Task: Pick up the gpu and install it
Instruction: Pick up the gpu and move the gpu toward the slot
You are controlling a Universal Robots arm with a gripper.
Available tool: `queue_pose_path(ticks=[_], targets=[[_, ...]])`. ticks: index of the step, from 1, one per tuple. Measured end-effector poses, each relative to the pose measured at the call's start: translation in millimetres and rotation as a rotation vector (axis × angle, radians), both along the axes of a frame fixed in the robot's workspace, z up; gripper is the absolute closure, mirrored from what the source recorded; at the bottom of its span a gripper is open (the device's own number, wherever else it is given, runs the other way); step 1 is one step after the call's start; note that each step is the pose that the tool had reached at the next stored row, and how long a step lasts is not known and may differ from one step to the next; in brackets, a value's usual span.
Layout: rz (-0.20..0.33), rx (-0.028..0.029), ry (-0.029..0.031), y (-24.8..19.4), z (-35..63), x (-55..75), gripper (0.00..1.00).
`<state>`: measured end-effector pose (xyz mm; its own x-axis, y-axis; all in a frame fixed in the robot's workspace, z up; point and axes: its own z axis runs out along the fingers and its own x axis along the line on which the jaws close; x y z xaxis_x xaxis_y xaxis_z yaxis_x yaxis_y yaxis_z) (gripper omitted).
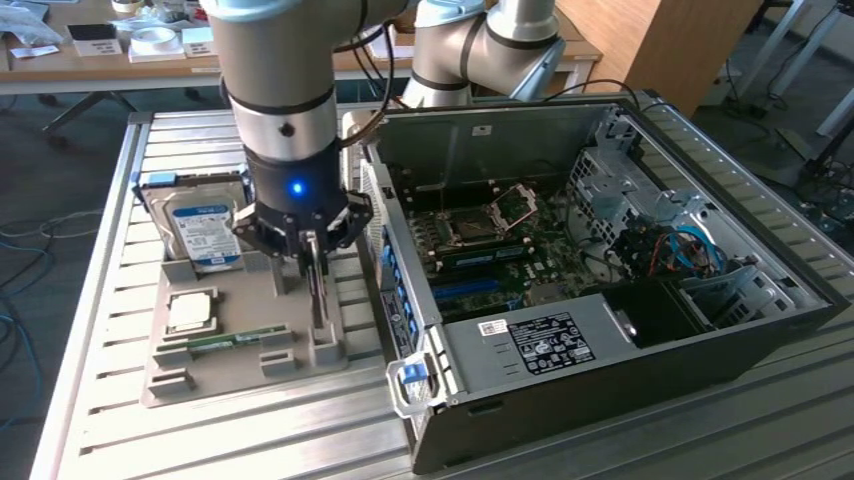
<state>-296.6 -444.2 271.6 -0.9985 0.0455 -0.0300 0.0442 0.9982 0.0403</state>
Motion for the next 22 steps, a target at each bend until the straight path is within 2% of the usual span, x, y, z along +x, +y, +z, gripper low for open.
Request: queue_pose_path(ticks=[22], targets=[[0.0, -0.0001, 0.0, 0.0, 60.0, 0.0, 0.73]])
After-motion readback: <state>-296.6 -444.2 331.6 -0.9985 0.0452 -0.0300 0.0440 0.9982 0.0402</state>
